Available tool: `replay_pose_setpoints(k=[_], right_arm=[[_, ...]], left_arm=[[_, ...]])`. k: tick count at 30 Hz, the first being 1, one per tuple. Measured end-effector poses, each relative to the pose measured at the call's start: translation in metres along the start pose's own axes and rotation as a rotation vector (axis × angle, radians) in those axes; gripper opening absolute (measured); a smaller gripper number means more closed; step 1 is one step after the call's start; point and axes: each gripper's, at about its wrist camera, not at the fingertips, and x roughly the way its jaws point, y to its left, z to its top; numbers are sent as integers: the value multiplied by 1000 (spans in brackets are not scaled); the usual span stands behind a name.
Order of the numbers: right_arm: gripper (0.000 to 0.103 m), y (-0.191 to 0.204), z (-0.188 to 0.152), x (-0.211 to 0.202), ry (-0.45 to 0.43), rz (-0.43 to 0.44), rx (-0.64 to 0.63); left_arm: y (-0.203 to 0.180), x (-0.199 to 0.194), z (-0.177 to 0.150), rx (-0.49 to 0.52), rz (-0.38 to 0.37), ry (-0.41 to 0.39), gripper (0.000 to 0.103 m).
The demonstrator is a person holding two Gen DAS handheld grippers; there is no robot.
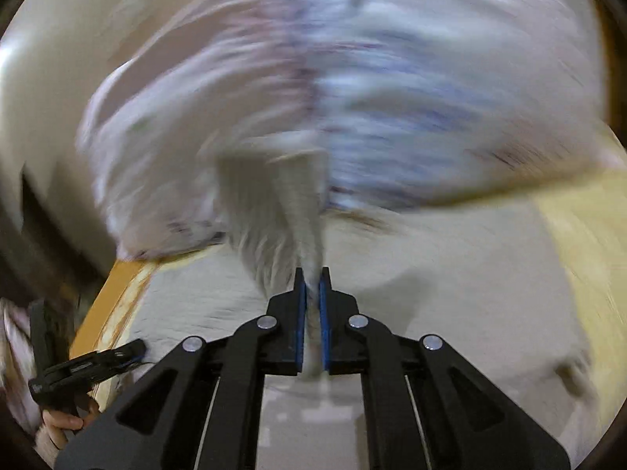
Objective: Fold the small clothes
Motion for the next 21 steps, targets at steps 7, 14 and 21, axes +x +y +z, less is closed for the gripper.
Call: replay_pose_setpoints(k=[7, 14, 21], right_arm=[[36, -54, -12, 16, 130, 110, 235], [28, -76, -7, 17, 93, 69, 331], [7, -69, 0, -2, -9, 15, 228]], left_arm=[[-1, 1, 0, 2, 6, 0, 32], [-1, 1, 1, -1, 6, 2, 32], [-2, 1, 1, 7, -1, 6, 34]])
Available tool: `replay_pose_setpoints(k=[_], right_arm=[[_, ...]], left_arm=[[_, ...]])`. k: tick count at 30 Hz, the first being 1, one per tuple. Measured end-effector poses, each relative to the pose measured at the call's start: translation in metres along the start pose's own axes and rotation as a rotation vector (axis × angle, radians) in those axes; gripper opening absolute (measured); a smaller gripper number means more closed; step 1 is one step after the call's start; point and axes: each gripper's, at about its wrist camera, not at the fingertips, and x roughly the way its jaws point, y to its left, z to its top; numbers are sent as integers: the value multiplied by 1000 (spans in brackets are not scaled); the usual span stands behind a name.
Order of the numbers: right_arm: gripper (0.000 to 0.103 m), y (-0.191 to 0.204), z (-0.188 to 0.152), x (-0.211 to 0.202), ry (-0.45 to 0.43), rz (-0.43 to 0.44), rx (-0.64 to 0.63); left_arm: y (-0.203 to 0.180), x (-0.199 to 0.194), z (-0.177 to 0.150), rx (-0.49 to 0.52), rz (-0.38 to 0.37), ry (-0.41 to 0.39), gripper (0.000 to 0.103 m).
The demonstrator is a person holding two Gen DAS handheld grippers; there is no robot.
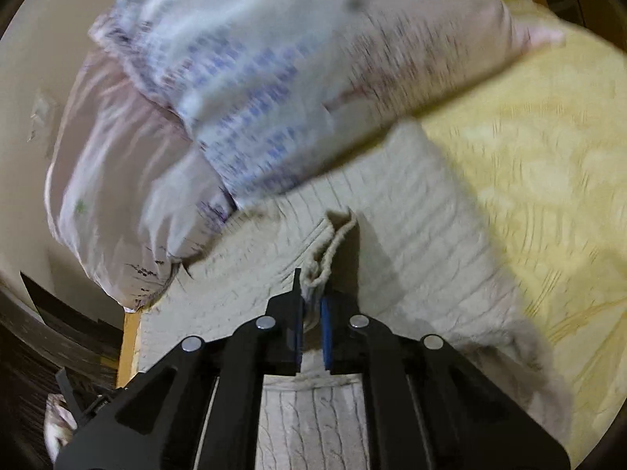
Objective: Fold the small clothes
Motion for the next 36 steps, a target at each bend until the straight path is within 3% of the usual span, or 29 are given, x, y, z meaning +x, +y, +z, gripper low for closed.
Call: replay_pose_setpoints(k=[5, 6, 8, 10, 13, 18, 26, 31, 36], right_arm=[[7, -4, -7, 23, 85, -136, -24], [8, -3, -9, 25, 83, -142, -36], [17, -1, -9, 18, 86, -141, -57], [42, -3, -7, 3, 80, -112, -46], [58, -9, -6, -27, 72, -45, -63], [59, -43, -19, -80, 108, -11, -63], [53, -86, -61, -121, 164, -24, -23], [38, -91, -86, -131, 212, 56, -5], [25, -93, -108, -135, 293, 184, 31]], left_arm=[[-8, -4, -2, 23, -37, -5, 58], [-10, -6, -3, 32, -34, -6, 59], [-15, -13, -6, 56, -29, -9, 60], [-16, -25, -10, 78, -38, -18, 60], [-12, -47, -17, 110, -49, -28, 60], [14, -78, -35, 84, -62, -20, 60], [47, -105, -81, -15, -114, 25, 60], [40, -113, -104, 2, -135, 22, 60], [27, -121, -132, 21, -201, 64, 49]])
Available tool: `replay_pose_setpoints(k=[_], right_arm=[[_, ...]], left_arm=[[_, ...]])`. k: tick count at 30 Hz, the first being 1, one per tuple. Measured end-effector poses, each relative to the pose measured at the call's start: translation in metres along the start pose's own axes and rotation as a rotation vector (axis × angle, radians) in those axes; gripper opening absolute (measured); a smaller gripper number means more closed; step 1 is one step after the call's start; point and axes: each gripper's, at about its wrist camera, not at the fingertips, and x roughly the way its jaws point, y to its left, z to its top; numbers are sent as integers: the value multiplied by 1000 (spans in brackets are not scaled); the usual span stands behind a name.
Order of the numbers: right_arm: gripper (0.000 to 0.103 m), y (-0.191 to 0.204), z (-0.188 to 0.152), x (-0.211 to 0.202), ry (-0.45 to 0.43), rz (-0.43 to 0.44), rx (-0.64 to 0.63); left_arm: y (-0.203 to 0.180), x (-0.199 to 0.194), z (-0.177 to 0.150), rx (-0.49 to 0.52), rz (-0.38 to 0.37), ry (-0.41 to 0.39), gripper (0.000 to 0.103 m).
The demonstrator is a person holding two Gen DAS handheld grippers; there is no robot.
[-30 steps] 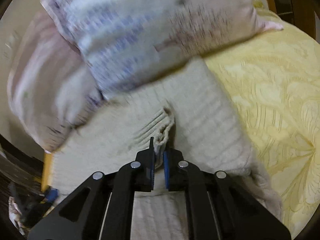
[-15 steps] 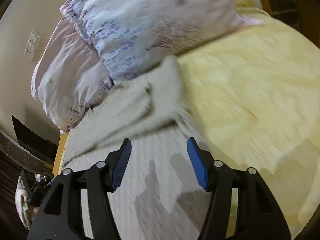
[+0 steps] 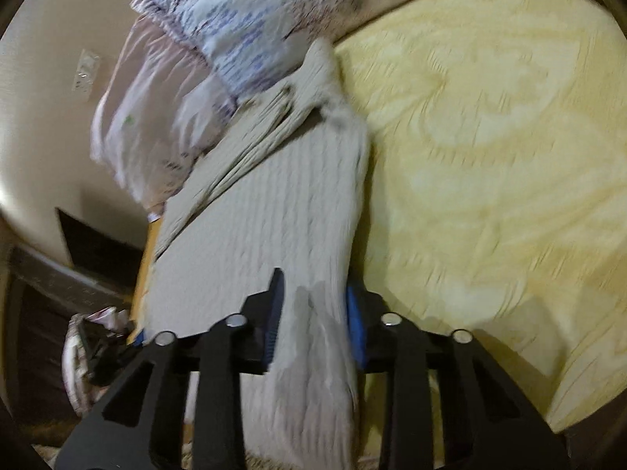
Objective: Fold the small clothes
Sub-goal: 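Grasp the sweater hem with both grippers and lift it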
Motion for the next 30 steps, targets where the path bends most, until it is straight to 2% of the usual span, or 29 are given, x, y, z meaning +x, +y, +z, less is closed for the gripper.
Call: replay_pose_setpoints(k=[4, 7, 12, 17, 19, 22, 26, 30], right_arm=[[21, 0, -17, -2, 36, 75, 0], [20, 2, -25, -4, 49, 108, -6], [19, 6, -40, -6, 87, 154, -32], [19, 13, -54, -6, 145, 174, -73], [10, 20, -56, -7, 145, 159, -106], [7, 31, -54, -13, 91, 116, -165], [7, 55, -42, -33, -90, 50, -289], [7, 79, -31, -44, -234, -34, -414]], left_arm=[[-10, -7, -20, 4, -31, 10, 43], [-10, -7, -33, -34, -66, 43, 37], [-12, -9, -44, -56, -87, 45, 32], [-20, -2, -49, -21, -73, 85, 17], [-25, -1, -48, 5, -59, 85, 10], [-32, -4, -44, 51, -46, 65, 7], [-38, -10, -29, 99, -17, 22, 6], [-44, -20, -4, 143, 27, -56, 6]])
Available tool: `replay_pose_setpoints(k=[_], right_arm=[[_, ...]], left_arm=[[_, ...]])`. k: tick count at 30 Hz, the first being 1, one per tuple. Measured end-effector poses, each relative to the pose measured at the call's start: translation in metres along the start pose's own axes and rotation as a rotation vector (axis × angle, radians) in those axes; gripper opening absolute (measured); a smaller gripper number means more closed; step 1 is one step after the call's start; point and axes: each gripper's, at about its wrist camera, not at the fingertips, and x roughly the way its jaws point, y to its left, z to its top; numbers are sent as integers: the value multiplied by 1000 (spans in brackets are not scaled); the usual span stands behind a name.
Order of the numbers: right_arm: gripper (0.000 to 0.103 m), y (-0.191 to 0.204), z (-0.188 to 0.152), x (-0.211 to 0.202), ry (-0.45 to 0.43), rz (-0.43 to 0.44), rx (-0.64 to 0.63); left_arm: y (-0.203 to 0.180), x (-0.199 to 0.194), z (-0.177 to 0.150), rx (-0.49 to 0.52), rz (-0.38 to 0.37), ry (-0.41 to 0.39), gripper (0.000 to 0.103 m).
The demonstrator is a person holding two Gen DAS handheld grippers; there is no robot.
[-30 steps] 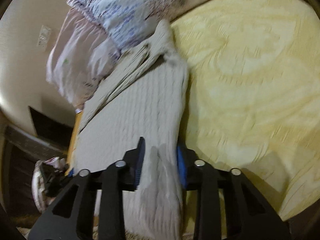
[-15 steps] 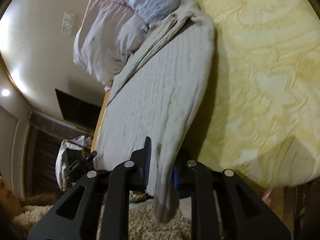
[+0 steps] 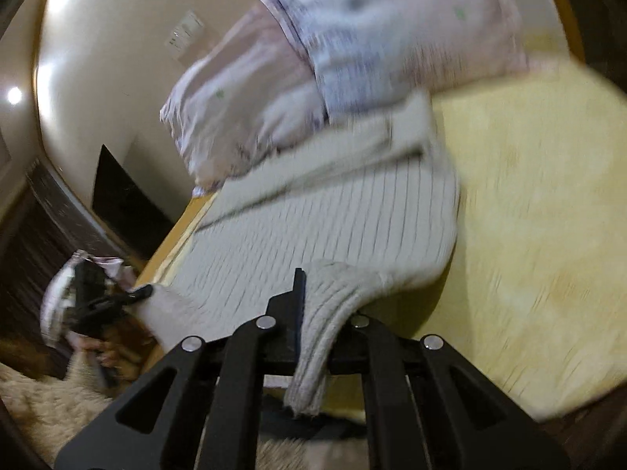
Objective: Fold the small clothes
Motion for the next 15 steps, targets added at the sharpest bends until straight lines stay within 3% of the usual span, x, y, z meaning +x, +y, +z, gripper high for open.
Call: replay_pose_setpoints(k=[7, 15], right_arm=[[6, 23, 39, 1, -192, -133, -168], [6, 40, 85, 31, -260, -245, -289]], left_arm=[[-14, -7, 55, 91, 70, -152, 6], [-25, 20, 117, 145, 144, -210, 6]])
